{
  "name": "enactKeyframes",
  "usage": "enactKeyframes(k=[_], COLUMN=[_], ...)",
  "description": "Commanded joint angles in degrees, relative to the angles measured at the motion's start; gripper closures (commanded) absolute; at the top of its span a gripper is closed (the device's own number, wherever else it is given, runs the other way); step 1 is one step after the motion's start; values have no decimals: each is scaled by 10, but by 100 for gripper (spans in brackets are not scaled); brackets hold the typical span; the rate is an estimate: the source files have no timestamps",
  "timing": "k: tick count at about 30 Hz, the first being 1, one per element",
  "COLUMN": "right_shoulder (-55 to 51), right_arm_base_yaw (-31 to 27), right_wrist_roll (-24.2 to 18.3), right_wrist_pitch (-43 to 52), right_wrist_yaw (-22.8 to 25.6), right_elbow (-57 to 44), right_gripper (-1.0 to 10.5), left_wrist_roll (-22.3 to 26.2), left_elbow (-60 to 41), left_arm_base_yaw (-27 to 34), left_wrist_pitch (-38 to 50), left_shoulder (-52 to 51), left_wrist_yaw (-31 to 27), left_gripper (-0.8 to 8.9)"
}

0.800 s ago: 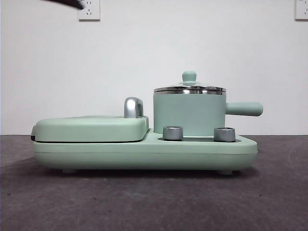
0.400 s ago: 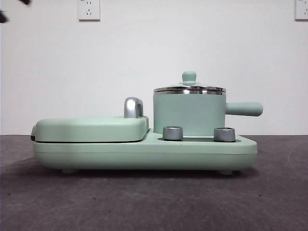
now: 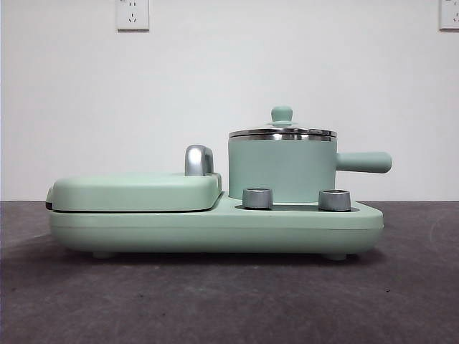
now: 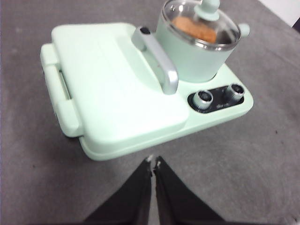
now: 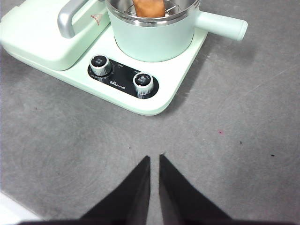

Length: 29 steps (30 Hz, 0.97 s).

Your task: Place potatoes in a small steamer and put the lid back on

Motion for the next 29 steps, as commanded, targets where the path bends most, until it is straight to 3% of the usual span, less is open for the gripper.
enactKeyframes(k=[1, 11, 15, 23, 29], right_shoulder=[1, 1, 1, 1, 1], right_arm_base_yaw=[3, 3, 3, 3, 3], right_wrist_roll=[4, 4, 4, 4, 4], right_wrist_pitch=[11, 16, 16, 16, 16], right_wrist_yaw=[0, 0, 0, 0, 0], right_elbow=[6, 6, 6, 6, 6], right_gripper=[933, 933, 933, 933, 933], left_wrist_roll=[1, 1, 70, 94, 53], left_elbow=[4, 4, -11, -207, -355], left_arm_base_yaw=[-1, -2, 8, 166, 239], left_wrist_pitch=[6, 6, 17, 189, 282], left_shoulder=[1, 0, -35, -170, -252], left_wrist_yaw=[-2, -2, -4, -4, -6], left_gripper=[807, 807, 807, 807, 807])
